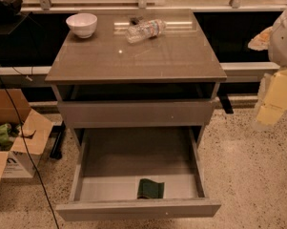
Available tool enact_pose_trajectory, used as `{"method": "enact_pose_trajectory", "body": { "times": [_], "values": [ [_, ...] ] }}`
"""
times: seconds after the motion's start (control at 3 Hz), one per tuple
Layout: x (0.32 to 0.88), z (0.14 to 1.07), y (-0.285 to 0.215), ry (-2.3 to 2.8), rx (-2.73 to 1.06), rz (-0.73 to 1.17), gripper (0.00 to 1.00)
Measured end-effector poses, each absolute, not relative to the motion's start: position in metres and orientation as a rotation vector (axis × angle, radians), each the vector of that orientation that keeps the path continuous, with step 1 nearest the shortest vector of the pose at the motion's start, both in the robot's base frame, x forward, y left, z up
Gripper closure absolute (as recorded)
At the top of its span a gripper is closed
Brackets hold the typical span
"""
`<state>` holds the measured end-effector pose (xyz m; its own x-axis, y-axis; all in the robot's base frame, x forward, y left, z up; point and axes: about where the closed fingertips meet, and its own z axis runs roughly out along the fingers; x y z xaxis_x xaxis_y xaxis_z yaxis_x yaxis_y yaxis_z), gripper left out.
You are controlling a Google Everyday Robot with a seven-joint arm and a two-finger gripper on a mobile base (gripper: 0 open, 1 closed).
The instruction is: Pick sponge from middle drawer and place on counter
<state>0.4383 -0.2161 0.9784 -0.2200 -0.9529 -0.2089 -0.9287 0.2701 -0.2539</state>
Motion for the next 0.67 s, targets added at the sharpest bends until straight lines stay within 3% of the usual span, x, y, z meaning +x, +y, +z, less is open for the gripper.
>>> {"method": "enact_pose_trajectory", "body": {
  "times": [0.67],
  "values": [
    [0.442, 0.966, -0.21, 2.201, -1.716, -0.04, 0.0]
  ]
}}
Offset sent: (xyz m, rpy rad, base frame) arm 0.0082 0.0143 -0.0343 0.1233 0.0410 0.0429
